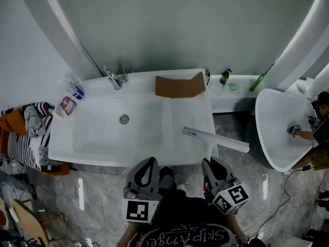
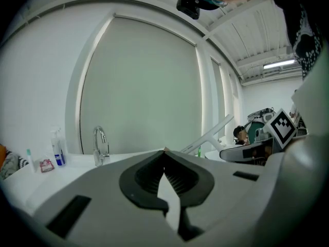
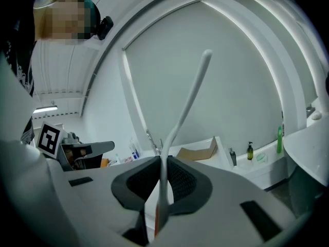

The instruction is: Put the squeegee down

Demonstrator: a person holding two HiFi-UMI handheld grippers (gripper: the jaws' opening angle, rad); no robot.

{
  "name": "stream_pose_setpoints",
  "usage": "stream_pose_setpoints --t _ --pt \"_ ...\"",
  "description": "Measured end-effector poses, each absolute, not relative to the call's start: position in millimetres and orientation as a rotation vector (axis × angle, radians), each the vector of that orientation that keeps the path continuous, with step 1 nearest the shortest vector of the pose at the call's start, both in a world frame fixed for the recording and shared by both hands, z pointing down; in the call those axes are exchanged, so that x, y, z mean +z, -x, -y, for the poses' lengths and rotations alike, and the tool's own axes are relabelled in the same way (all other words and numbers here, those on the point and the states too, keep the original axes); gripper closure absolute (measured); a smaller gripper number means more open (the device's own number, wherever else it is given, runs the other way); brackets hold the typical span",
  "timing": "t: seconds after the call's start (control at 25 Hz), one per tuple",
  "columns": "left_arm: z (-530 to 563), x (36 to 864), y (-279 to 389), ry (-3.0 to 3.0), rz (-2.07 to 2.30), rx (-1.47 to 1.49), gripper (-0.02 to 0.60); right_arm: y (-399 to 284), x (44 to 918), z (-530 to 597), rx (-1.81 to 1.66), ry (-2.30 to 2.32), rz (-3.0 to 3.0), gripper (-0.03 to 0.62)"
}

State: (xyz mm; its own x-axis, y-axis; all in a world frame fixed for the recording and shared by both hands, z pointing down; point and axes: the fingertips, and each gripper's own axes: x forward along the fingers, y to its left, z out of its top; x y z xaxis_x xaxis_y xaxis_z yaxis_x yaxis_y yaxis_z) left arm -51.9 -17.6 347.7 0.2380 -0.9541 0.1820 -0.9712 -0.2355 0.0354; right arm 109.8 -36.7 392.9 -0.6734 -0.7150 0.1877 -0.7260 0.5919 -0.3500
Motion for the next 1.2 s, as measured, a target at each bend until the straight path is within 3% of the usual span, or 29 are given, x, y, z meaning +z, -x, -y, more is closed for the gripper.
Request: stream_pose_setpoints --t 0.88,1.2 --pt "121.1 363.9 93.0 -2.422 1.666 0.24 0.577 -39.3 419.1 127.5 0.755 -1.263 2.683 0.539" --pt "128.7 361.2 55.0 -2.548 1.584 0.428 0.577 -45.7 397.5 150.1 0.785 -1.226 2.687 0.539"
